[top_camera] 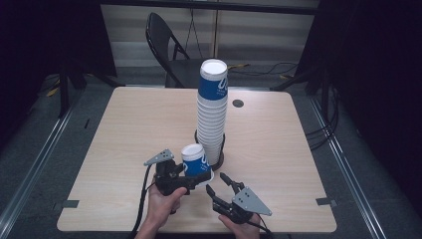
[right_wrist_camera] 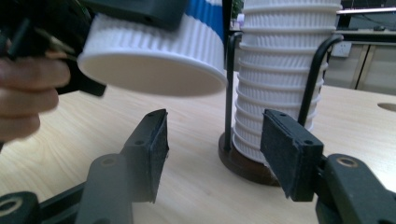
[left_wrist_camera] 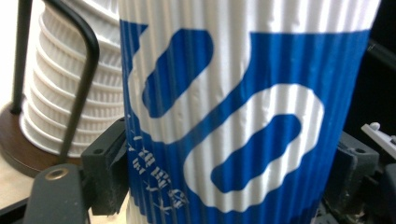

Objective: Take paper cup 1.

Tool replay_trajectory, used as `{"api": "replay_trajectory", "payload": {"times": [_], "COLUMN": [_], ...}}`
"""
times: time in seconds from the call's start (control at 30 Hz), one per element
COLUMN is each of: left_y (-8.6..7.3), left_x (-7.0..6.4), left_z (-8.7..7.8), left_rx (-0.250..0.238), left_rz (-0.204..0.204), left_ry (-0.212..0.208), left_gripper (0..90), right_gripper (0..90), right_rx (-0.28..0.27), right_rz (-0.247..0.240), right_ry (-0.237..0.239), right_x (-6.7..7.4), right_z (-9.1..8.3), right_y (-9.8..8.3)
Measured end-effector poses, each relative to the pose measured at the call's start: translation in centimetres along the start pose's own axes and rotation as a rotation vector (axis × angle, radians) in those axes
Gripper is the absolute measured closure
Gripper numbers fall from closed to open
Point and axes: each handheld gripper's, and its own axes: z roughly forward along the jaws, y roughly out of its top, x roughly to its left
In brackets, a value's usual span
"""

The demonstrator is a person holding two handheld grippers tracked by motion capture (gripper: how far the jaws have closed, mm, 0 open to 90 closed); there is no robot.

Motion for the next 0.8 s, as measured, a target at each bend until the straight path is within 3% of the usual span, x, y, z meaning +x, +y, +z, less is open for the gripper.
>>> {"api": "replay_trajectory", "payload": {"times": [0.23, 0.63, 0.8], "left_y": [-0.8, -1.7, -1.9], "left_x": [0.9, -0.4, -1.0], "left_z": [0.4, 0.2, 0.1], "left_rx": [-0.004, -0.016, -0.024], "left_rz": [-0.105, -0.148, -0.147], "left_ry": [-0.013, 0.008, -0.017], "left_gripper": [19.1, 19.1, 19.2], "right_gripper": [46.0, 54.5, 56.6], "right_rx": [-0.050, -0.125, -0.168], "right_rz": [-0.030, -0.049, -0.064], "right_ry": [-0.004, -0.007, -0.014], "right_x": [0.4, 1.1, 1.1], "right_z": [0.0, 0.4, 0.8], "right_y": [0.1, 0.3, 0.6]}}
